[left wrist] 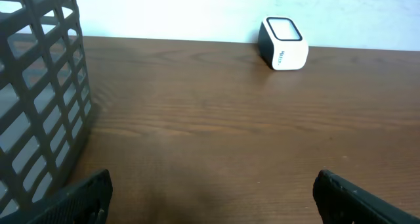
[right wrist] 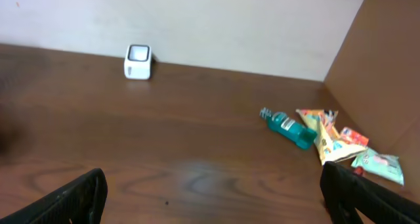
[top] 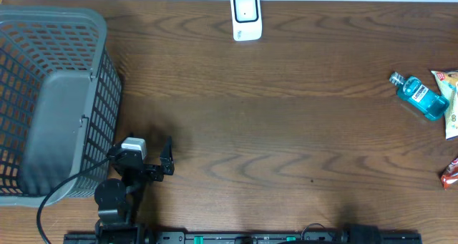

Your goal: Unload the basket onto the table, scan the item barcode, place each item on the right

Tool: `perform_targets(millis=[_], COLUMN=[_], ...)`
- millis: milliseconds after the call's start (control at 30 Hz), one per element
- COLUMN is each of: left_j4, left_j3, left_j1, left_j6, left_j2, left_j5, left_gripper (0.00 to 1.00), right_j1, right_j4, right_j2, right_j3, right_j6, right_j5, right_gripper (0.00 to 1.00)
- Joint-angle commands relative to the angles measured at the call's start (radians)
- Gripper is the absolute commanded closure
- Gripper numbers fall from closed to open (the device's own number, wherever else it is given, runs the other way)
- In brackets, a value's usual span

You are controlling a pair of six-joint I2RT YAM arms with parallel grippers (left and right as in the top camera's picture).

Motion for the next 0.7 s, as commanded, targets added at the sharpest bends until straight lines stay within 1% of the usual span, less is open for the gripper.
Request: perform_targets(millis=[0, 300, 500, 667], left_j4=[-0.014, -0.014, -0.014, -0.014], left_j3=[-0.027, -0.027, -0.027, -0.027], left_j1=[0.0, 0.0, 0.0, 0.0], left_j6=[0.006, 0.006, 0.006, 0.006], left_j2=[-0.001, -0.001, -0.001, -0.001], left_j5=[0.006, 0.006, 0.006, 0.006], left_gripper=[0.02, 0.02, 0.02, 0.02], right_j1=[0.004, 0.02, 0.02, 0.02], right_j4=[0.019, 0.06, 0.064, 0.084], right_j2=[-0.012, -0.012, -0.017, -0.097], right_j3=[-0.06, -0.177, -0.192, -0.193], right_j6=[-0.021, -0.021, -0.026, -0.077], right_j5=[0.005, -0.007, -0.054, -0.101], right_gripper=[0.01, 0.01, 0.01, 0.01])
